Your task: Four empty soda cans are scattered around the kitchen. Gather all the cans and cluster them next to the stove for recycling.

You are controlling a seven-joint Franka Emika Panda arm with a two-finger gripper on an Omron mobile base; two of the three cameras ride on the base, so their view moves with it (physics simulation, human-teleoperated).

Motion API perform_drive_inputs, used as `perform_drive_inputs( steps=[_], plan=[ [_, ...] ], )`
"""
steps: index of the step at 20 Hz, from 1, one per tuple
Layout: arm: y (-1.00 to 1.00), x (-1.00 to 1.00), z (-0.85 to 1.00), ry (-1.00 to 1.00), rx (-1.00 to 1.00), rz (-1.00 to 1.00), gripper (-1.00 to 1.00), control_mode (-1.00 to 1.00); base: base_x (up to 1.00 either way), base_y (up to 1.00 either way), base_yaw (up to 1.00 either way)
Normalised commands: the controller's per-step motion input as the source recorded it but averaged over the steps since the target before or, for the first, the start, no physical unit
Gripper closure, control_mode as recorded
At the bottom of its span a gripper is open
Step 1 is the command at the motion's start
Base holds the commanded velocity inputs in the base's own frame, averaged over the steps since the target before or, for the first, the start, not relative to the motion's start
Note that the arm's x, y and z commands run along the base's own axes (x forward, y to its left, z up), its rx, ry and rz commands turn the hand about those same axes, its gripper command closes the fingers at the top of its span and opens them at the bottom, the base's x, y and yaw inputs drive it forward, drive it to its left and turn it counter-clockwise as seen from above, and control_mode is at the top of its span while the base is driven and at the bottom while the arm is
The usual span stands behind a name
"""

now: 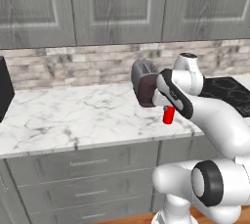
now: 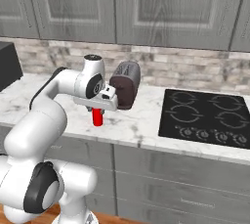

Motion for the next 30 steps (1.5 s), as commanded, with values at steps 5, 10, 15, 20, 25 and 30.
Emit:
perform_drive_inputs(
  steps=[5, 10, 15, 20, 25, 30],
  plan=[
    [0.0, 0.0, 0.0, 0.0, 0.0, 0.0, 1.0, 1.0, 0.0, -0.62, 0.0],
    [0.0, 0.0, 0.0, 0.0, 0.0, 0.0, 1.0, 1.0, 0.01, -0.55, 0.0],
    [0.0, 0.0, 0.0, 0.0, 0.0, 0.0, 1.0, 1.0, 0.16, -0.32, -0.01],
    [0.0, 0.0, 0.0, 0.0, 0.0, 0.0, 1.0, 1.0, 0.26, -0.17, -0.02],
    [0.0, 0.0, 0.0, 0.0, 0.0, 0.0, 1.0, 1.0, 0.26, 0.0, 0.0],
    [0.0, 0.0, 0.0, 0.0, 0.0, 0.0, 1.0, 1.0, 0.36, 0.0, 0.0]
  ],
)
